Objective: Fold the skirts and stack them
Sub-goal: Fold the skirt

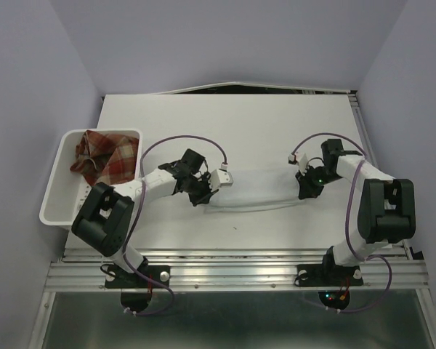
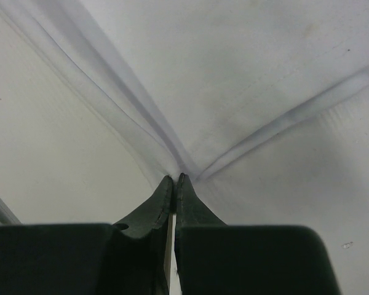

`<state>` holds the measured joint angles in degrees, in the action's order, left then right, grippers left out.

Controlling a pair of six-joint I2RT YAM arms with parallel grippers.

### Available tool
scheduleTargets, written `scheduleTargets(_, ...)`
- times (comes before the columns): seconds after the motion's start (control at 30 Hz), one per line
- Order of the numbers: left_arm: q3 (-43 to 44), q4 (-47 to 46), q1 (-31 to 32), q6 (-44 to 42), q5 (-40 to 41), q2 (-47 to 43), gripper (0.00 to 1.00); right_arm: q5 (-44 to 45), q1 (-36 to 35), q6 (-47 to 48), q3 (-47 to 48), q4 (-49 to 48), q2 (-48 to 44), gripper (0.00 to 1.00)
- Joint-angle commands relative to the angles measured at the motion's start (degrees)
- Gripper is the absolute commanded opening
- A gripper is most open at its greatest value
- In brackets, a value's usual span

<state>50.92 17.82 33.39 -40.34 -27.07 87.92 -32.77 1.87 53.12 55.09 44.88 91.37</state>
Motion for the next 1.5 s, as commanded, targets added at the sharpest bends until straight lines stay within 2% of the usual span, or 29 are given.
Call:
scheduleTargets(0.0, 0.8, -1.7, -0.3, 2.8, 1.8, 2.7, 0.03, 2.6, -0.3, -0.1, 0.2, -5.2, -0.5, 0.01)
scheduleTargets(0.17, 0.7, -1.4, -0.2, 2.5, 2.0, 2.5, 0.15, 3.1, -0.3, 0.5, 1.9, -4.5, 0.1, 0.02)
scheduleTargets(0.2, 0.6, -1.0, -0.2, 1.9, 1.8, 1.6, 0.25, 3.1, -0.3, 0.7, 2.4, -3.6, -0.2, 0.06)
scheduleTargets(0.23, 0.6, -0.6, -0.2, 1.6, 1.8, 0.9, 0.3, 2.9, -0.3, 1.3, 2.9, -2.6, -0.3, 0.11)
scheduleTargets(0.3, 0.9, 1.3, -0.2, 0.9, 0.6, -2.0, 0.4, 2.3, -0.3, 2.2, 4.4, 0.0, -1.0, 0.29)
scheduleTargets(0.37, 1.4, 3.3, -0.2, 0.4, -1.2, -4.7, 0.46, 1.1, -0.3, 2.2, 6.5, 3.2, -2.2, 0.54)
scheduleTargets(0.47, 2.3, 5.8, -0.2, 0.7, -3.6, -11.5, 0.53, -1.4, -0.3, 0.2, 9.4, 5.7, -5.3, 0.56)
scheduleTargets(0.6, 2.6, 5.3, -0.3, 3.8, -4.5, -14.3, 0.51, -5.4, -0.3, -4.3, 13.9, 6.8, -5.9, 0.54)
scheduleTargets(0.77, 1.8, -0.8, -0.2, 12.1, -1.3, -10.2, 0.42, -7.7, -0.9, -8.0, 17.9, 6.4, 1.5, 0.48)
scheduleTargets(0.97, 3.1, -3.8, 0.3, 15.0, 0.8, -4.3, 0.39, -4.0, -2.6, -8.8, 17.2, 4.2, 6.6, 0.43)
scheduleTargets(1.07, 3.1, -4.1, 1.2, 14.0, 0.2, -4.5, 0.43, -2.5, -2.6, -8.4, 16.5, 5.3, 6.8, 0.43)
scheduleTargets(1.17, 0.7, -5.0, 3.7, 11.1, 1.2, -8.6, 0.51, -0.6, -2.6, -8.7, 15.3, 6.1, 5.0, 0.45)
scheduleTargets(1.33, -3.2, -7.7, 7.7, 9.0, 11.7, -10.9, 0.61, 4.0, -2.6, -13.2, 13.8, 6.4, 2.1, 0.52)
scheduleTargets(1.4, -3.9, -8.7, 8.0, 8.5, 13.6, -11.2, 0.68, 4.6, -2.6, -13.9, 13.6, 7.1, 2.2, 0.52)
scheduleTargets(1.47, -4.2, -9.6, 9.1, 7.6, 16.2, -10.8, 0.68, 5.0, -2.6, -14.9, 13.3, 7.3, 2.5, 0.52)
